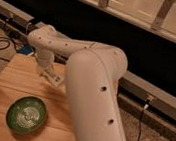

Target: Place the bottle in the ceramic bowl

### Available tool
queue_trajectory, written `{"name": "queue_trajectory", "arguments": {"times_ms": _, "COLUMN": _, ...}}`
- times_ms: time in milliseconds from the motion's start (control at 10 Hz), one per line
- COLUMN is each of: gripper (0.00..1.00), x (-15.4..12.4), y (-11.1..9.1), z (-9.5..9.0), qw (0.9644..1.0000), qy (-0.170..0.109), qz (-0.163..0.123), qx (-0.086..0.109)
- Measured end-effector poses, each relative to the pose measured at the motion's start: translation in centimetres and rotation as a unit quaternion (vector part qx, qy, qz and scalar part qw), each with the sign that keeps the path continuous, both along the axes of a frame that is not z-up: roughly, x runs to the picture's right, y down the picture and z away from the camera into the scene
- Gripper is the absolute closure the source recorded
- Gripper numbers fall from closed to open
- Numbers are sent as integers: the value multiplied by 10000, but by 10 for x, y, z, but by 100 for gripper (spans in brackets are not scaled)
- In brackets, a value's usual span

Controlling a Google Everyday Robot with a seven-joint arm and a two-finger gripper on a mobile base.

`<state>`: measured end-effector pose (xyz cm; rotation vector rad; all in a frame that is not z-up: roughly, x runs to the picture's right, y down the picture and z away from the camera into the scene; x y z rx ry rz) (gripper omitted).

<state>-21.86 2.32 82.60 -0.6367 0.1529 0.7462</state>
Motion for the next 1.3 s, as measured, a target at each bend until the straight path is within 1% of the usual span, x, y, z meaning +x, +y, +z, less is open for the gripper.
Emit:
{"name": "queue_trajectory", "arguments": {"times_ms": 100, "gripper": 100, "x": 20, "y": 1, "z": -14, "qw": 9999, "qy": 92, "qz": 44, "qx": 6}}
{"name": "queue_trajectory", "arguments": {"times_ms": 200, "gripper": 100, "x": 30, "y": 8, "z": -26, "qw": 9999, "qy": 115, "qz": 71, "qx": -18}}
{"name": "queue_trajectory", "arguments": {"times_ms": 300, "gripper": 100, "x": 33, "y": 18, "z": -37, "qw": 9999, "qy": 104, "qz": 87, "qx": -65}}
{"name": "queue_trajectory", "arguments": {"times_ms": 400, "gripper": 100, "x": 29, "y": 33, "z": -52, "qw": 9998, "qy": 69, "qz": 105, "qx": -151}}
{"name": "queue_trajectory", "arguments": {"times_ms": 500, "gripper": 100, "x": 22, "y": 46, "z": -63, "qw": 9997, "qy": 10, "qz": 118, "qx": -217}}
{"name": "queue_trajectory", "arguments": {"times_ms": 600, "gripper": 100, "x": 10, "y": 64, "z": -79, "qw": 9994, "qy": -83, "qz": 114, "qx": -321}}
{"name": "queue_trajectory", "arguments": {"times_ms": 700, "gripper": 100, "x": -12, "y": 97, "z": -106, "qw": 9981, "qy": -234, "qz": 145, "qx": -544}}
{"name": "queue_trajectory", "arguments": {"times_ms": 800, "gripper": 100, "x": -24, "y": 114, "z": -120, "qw": 9970, "qy": -323, "qz": 163, "qx": -687}}
{"name": "queue_trajectory", "arguments": {"times_ms": 900, "gripper": 100, "x": -36, "y": 133, "z": -134, "qw": 9950, "qy": -442, "qz": 178, "qx": -881}}
{"name": "queue_trajectory", "arguments": {"times_ms": 1000, "gripper": 100, "x": -43, "y": 145, "z": -141, "qw": 9929, "qy": -540, "qz": 186, "qx": -1042}}
{"name": "queue_trajectory", "arguments": {"times_ms": 1100, "gripper": 99, "x": -45, "y": 146, "z": -142, "qw": 9927, "qy": -564, "qz": 187, "qx": -1050}}
{"name": "queue_trajectory", "arguments": {"times_ms": 1200, "gripper": 94, "x": -44, "y": 146, "z": -141, "qw": 9927, "qy": -563, "qz": 185, "qx": -1055}}
{"name": "queue_trajectory", "arguments": {"times_ms": 1300, "gripper": 91, "x": -43, "y": 146, "z": -141, "qw": 9927, "qy": -558, "qz": 191, "qx": -1054}}
